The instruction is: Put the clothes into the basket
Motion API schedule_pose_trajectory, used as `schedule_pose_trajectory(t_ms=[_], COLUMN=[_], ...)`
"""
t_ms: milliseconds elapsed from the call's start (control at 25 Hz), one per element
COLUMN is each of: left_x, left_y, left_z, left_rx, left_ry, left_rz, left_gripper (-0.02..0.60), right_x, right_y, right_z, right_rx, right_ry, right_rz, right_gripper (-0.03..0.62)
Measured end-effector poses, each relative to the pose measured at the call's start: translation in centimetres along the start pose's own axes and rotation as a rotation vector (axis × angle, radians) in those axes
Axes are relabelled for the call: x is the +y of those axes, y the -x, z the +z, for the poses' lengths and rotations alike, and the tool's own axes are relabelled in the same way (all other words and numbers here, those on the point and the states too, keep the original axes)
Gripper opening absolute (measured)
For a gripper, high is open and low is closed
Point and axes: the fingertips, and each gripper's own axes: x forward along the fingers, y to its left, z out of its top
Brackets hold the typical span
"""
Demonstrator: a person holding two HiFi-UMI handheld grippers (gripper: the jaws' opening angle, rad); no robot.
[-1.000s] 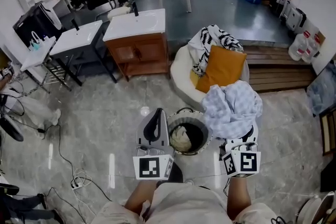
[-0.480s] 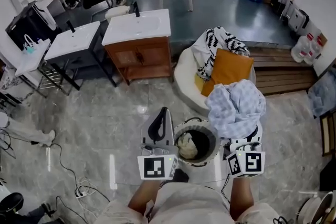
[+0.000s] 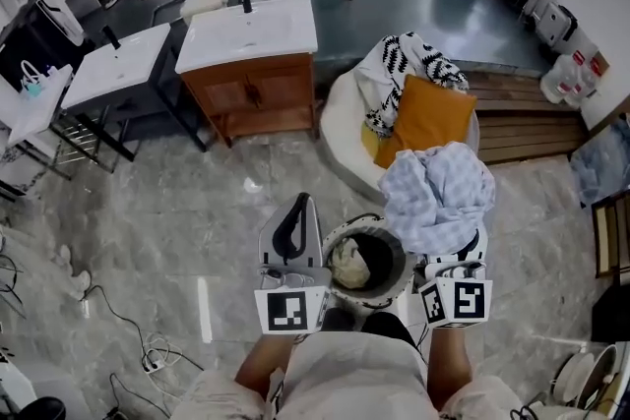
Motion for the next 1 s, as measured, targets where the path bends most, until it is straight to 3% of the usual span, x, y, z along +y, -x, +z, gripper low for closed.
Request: schedule_pose_trajectory(t_ms=[560, 840, 1000], left_x=[-3.0, -6.0, -6.8], left_y=[-3.8, -4.7, -5.6], left_z=[-8.4, -13.4, -16.9], left_rx=[0.077, 0.117, 0.18], left_ry=[-0.005, 0.013, -0.004], left_rz=[-0.055, -0.062, -0.057], left_gripper=[0.008, 0.008, 0.008], right_x=[-3.8, -5.4, -5.6], right_y=[-2.1, -1.3, -1.2], right_z=[-11.3, -21.2, -28.2], right_rx=[0.184, 0.395, 0.508], right_ry=[-0.094, -0.163, -0.205], right_rz=[-0.008, 0.015, 0.033], right_gripper=[0.253, 0.253, 0.253])
